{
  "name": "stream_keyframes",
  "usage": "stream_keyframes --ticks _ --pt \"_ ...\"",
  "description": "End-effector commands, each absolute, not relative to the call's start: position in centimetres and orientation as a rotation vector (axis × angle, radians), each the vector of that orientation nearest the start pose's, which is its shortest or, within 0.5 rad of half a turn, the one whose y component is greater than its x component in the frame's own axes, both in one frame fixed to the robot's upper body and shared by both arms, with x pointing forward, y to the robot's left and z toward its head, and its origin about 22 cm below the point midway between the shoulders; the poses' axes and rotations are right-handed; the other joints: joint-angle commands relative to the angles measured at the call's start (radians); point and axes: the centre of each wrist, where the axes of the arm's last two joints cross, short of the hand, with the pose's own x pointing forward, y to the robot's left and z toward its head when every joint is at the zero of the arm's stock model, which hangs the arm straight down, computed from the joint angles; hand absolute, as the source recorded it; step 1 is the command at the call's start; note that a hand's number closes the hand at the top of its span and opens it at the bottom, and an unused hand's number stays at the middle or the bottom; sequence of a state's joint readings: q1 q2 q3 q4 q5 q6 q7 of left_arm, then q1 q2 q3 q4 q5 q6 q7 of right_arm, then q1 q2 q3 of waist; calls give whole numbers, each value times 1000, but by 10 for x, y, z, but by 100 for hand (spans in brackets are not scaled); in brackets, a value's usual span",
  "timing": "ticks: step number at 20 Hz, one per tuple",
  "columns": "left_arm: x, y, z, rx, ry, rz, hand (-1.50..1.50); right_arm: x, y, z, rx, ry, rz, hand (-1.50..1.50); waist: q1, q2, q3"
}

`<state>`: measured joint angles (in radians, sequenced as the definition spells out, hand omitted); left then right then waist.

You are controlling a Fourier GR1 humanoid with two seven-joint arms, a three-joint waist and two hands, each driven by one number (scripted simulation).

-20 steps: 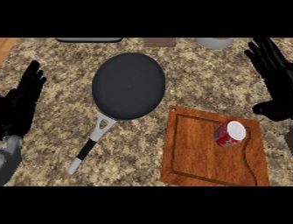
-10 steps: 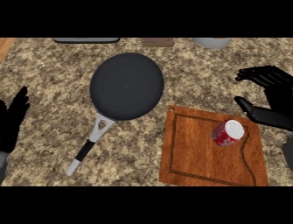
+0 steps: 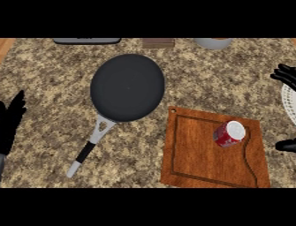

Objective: Pick the can from the cutting board and place it in the pan

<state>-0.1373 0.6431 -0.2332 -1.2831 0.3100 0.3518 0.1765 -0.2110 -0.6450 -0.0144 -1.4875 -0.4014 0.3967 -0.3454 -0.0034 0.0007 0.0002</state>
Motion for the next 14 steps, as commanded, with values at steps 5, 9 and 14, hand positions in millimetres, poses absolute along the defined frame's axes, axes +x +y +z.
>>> stream_keyframes --ticks 5,9,14 --pt "265 357 12 496 -1187 -96 0 290 -351 202 -141 -1724 1101 -150 9 -3 -4" --pt "269 339 3 467 -1180 -108 0 283 -315 222 -273 -1604 1315 -150 5 -3 -4" --pt "276 358 15 488 -1201 -101 0 281 -275 222 -374 -1439 1506 -150 15 -1 -2"
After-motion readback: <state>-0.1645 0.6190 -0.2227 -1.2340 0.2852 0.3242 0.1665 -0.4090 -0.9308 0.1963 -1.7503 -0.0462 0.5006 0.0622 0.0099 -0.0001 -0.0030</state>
